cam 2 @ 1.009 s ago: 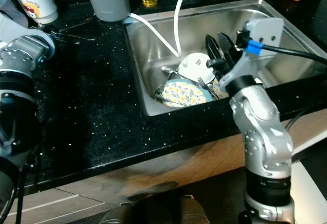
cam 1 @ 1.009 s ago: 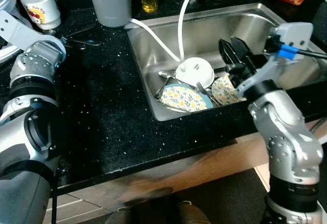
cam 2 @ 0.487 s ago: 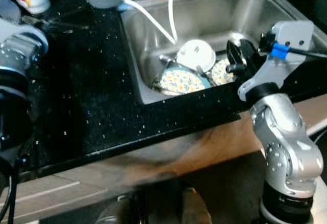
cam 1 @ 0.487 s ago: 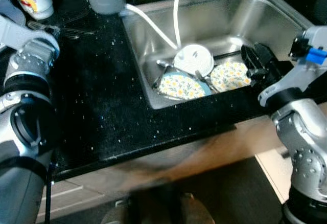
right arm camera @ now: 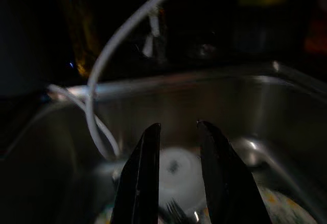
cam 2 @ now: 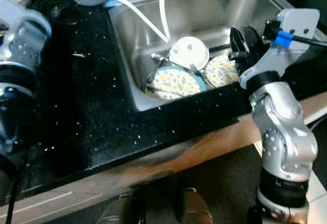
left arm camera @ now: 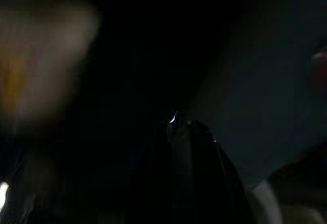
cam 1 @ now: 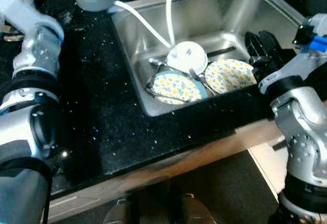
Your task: Kitchen organization
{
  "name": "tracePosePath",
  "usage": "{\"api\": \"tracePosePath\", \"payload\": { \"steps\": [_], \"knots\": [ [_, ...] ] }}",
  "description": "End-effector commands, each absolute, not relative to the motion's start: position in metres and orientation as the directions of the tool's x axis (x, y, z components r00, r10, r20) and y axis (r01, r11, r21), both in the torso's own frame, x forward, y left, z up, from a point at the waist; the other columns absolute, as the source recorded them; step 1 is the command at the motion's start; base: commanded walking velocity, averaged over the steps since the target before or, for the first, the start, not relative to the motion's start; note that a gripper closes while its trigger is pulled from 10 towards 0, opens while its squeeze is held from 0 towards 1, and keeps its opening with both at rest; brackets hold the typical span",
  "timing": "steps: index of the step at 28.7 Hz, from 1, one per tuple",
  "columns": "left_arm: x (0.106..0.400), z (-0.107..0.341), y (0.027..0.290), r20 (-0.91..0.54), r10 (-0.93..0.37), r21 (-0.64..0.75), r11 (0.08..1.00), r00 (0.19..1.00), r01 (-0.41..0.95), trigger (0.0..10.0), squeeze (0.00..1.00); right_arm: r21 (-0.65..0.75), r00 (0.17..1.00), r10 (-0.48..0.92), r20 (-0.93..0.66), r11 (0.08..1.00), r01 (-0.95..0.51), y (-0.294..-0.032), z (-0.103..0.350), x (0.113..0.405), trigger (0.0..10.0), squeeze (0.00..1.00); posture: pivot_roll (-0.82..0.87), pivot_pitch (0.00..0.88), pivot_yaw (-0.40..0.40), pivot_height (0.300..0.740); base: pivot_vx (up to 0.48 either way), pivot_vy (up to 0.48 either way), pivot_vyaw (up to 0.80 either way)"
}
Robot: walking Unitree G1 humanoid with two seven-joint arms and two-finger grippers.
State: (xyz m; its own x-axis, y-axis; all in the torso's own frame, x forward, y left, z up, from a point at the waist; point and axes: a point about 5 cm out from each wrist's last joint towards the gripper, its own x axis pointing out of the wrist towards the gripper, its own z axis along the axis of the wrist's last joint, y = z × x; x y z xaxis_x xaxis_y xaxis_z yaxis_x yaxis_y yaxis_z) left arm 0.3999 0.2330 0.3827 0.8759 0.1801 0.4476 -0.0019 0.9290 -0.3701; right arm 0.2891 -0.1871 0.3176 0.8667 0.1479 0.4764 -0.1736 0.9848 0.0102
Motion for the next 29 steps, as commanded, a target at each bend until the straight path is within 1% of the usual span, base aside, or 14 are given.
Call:
{"api": "tracePosePath", "payload": {
  "steps": [1,2,3,4,5,7,8,11,13,16,20,21,29],
  "knots": [
    [0.391,0.397,0.221,0.558,0.099,-0.218,0.975,0.824,0.030,10.0,0.00,-0.004,0.847,0.157,0.508,0.984,-0.180,-0.184,0.320,0.289,10.0,0.00,-0.05,0.061,0.026,0.740,0.000,0.000,0.00],
    [0.388,0.399,0.211,0.594,0.049,-0.143,0.989,0.803,0.045,10.0,0.00,-0.004,0.845,0.154,0.513,0.984,-0.176,-0.183,0.319,0.291,10.0,0.00,-0.04,0.034,0.026,0.740,0.000,0.000,0.00],
    [0.388,0.399,0.211,0.594,0.049,-0.143,0.989,0.803,0.045,10.0,0.00,-0.004,0.845,0.154,0.513,0.984,-0.176,-0.183,0.319,0.291,10.0,0.00,-0.04,0.034,0.026,0.740,0.000,0.000,0.00],
    [0.384,0.400,0.202,0.621,-0.010,-0.072,0.995,0.784,0.070,10.0,0.00,0.000,0.842,0.148,0.518,0.985,-0.173,-0.183,0.319,0.292,10.0,0.00,-0.04,0.034,0.026,0.740,0.000,0.000,0.00],
    [0.374,0.400,0.179,0.669,-0.138,0.022,0.986,0.731,0.166,10.0,0.00,0.003,0.838,0.123,0.532,0.989,-0.147,-0.183,0.318,0.296,10.0,0.00,-0.02,0.002,0.028,0.740,0.000,0.000,0.00],
    [0.364,0.397,0.160,0.691,-0.246,0.090,0.962,0.679,0.257,10.0,0.00,-0.010,0.833,0.108,0.543,0.993,-0.122,-0.182,0.318,0.299,10.0,0.00,-0.02,0.000,0.033,0.740,0.000,0.000,0.00],
    [0.361,0.396,0.155,0.693,-0.272,0.106,0.954,0.668,0.279,10.0,0.00,-0.015,0.831,0.105,0.546,0.993,-0.115,-0.181,0.317,0.299,10.0,0.00,-0.02,0.000,0.033,0.740,0.000,0.000,0.00],
    [0.350,0.376,0.126,0.648,-0.435,0.225,0.894,0.626,0.388,10.0,0.00,-0.009,0.830,0.071,0.553,0.997,-0.079,-0.182,0.315,0.300,10.0,0.00,-0.01,0.000,0.032,0.740,0.000,0.000,0.00],
    [0.346,0.362,0.112,0.607,-0.497,0.274,0.864,0.620,0.424,10.0,0.00,0.007,0.834,0.045,0.549,0.998,-0.059,-0.183,0.311,0.302,10.0,0.00,-0.01,0.000,0.035,0.740,0.000,0.000,0.00],
    [0.341,0.338,0.093,0.550,-0.529,0.289,0.847,0.646,0.447,10.0,0.00,0.032,0.837,0.011,0.546,0.999,-0.034,-0.180,0.303,0.303,10.0,0.00,-0.02,0.000,0.043,0.740,0.000,0.000,0.00],
    [0.335,0.325,0.083,0.538,-0.531,0.306,0.847,0.655,0.435,10.0,0.00,0.045,0.836,-0.011,0.548,0.999,-0.017,-0.178,0.299,0.303,10.0,0.00,-0.02,0.000,0.046,0.740,0.000,0.000,0.00],
    [0.331,0.317,0.076,0.541,-0.516,0.279,0.855,0.664,0.438,10.0,0.00,0.055,0.840,-0.023,0.541,0.998,-0.009,-0.176,0.296,0.304,10.0,0.00,-0.02,0.000,0.051,0.740,0.000,0.000,0.00],
    [0.314,0.315,0.058,0.567,-0.508,0.240,0.855,0.649,0.459,10.0,0.00,0.056,0.843,-0.030,0.537,0.998,0.000,-0.174,0.289,0.306,10.0,0.00,-0.02,0.000,0.044,0.740,0.000,0.000,0.00]
  ]
}}
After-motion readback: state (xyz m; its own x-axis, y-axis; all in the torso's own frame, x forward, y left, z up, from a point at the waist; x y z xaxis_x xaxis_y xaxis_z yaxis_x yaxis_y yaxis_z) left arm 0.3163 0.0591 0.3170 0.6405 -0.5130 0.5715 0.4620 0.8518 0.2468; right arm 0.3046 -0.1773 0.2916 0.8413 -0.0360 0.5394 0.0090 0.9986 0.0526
